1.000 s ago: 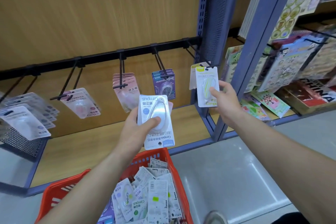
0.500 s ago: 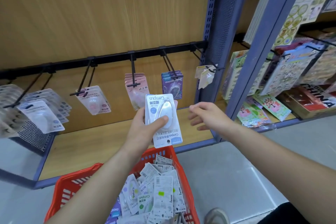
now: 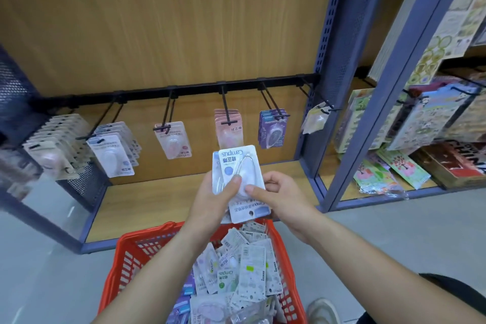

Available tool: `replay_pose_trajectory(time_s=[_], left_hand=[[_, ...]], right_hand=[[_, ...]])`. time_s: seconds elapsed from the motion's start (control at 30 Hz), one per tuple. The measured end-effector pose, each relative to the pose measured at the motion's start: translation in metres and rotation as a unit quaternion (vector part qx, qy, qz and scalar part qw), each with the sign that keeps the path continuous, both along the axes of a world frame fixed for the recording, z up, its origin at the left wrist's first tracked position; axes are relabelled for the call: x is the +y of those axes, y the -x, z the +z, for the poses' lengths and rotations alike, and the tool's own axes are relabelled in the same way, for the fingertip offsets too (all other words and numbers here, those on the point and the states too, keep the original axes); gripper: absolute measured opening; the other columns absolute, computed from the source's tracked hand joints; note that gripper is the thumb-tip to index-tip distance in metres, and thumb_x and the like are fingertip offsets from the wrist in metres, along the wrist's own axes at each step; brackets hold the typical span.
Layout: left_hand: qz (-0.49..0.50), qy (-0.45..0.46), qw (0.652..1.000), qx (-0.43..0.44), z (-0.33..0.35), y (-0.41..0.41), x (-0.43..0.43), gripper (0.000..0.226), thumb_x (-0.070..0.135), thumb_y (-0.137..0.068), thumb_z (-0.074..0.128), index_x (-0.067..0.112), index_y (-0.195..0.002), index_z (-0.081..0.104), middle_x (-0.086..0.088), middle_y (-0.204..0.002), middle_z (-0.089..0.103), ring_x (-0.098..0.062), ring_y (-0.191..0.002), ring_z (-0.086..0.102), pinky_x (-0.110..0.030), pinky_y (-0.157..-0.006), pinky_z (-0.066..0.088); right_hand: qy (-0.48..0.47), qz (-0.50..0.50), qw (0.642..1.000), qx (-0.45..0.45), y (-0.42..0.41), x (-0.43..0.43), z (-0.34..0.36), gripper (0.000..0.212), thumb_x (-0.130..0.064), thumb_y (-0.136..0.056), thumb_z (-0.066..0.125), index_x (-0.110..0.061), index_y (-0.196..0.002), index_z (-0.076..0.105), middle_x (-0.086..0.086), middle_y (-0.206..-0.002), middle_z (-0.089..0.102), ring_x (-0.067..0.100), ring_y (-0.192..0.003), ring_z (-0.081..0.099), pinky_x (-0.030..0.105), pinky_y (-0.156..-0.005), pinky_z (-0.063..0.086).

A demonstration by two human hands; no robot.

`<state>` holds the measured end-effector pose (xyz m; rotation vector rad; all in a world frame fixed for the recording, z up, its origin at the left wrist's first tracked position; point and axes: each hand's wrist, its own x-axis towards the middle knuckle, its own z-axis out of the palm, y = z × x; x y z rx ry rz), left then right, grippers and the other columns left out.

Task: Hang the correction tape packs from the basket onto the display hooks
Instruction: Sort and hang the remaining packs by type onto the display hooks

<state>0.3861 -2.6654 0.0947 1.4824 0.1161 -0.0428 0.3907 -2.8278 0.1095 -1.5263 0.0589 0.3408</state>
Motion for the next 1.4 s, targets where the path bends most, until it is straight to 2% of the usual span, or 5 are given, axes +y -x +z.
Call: replay_pose_trajectory(time_s=[0.23,0.57,1.03,1.27,1.4], left_hand=[[-0.031,-0.061,0.998,0.008,0.002,0.029,0.047,0.032,0.021,-0.1,0.063,0.021,-0.131,0.059,0.001,-0.12,0.075,-0.023,-0.109,0.073,-0.045,-0.096,0.058],[0.027,-0.12,0.992,0.016,0.007,0.053,0.127,0.027,0.024,-0.099,0.066,0.023,-0.125,0.061,0.004,-0.113,0.076,-0.014,-0.097,0.076,-0.026,-0.073,0.059],[0.084,-0.073,0.994,0.019,-0.008,0.045,0.136,0.035,0.012,-0.092,0.075,0.018,-0.124,0.062,0.007,-0.108,0.077,-0.014,-0.098,0.075,-0.028,-0.077,0.061],[0.129,-0.091,0.987,0.036,-0.017,0.042,0.17,0.038,0.019,-0.089,0.08,0.028,-0.121,0.062,0.011,-0.11,0.076,-0.014,-0.102,0.073,-0.045,-0.093,0.059],[0.148,-0.108,0.982,0.037,-0.011,0.049,0.207,0.036,0.017,-0.088,0.079,0.027,-0.119,0.062,0.013,-0.103,0.077,-0.006,-0.092,0.074,-0.022,-0.072,0.058]], right_hand=[[-0.018,0.074,0.997,0.002,0.006,0.022,0.001,0.029,-0.021,-0.1,0.065,-0.032,-0.126,0.07,-0.001,-0.111,0.077,0.022,-0.09,0.076,0.039,-0.069,0.062],[-0.021,0.075,0.997,0.004,-0.018,0.029,-0.003,0.055,-0.005,-0.062,0.088,0.0,-0.112,0.067,0.021,-0.107,0.076,0.034,-0.091,0.074,0.041,-0.078,0.063],[0.016,0.011,0.998,-0.062,0.0,0.118,-0.019,0.011,-0.022,-0.091,0.077,-0.017,-0.098,0.068,-0.002,-0.09,0.079,0.013,-0.082,0.075,0.034,-0.075,0.058],[0.012,0.192,0.981,0.003,0.0,0.148,-0.033,0.06,0.001,-0.089,0.074,-0.031,-0.127,0.04,0.001,-0.112,0.072,0.014,-0.097,0.072,0.034,-0.075,0.06],[0.01,0.143,0.99,-0.007,-0.015,0.171,-0.035,0.058,0.009,-0.082,0.078,-0.013,-0.126,0.048,0.01,-0.109,0.077,0.023,-0.094,0.076,0.034,-0.068,0.059]])
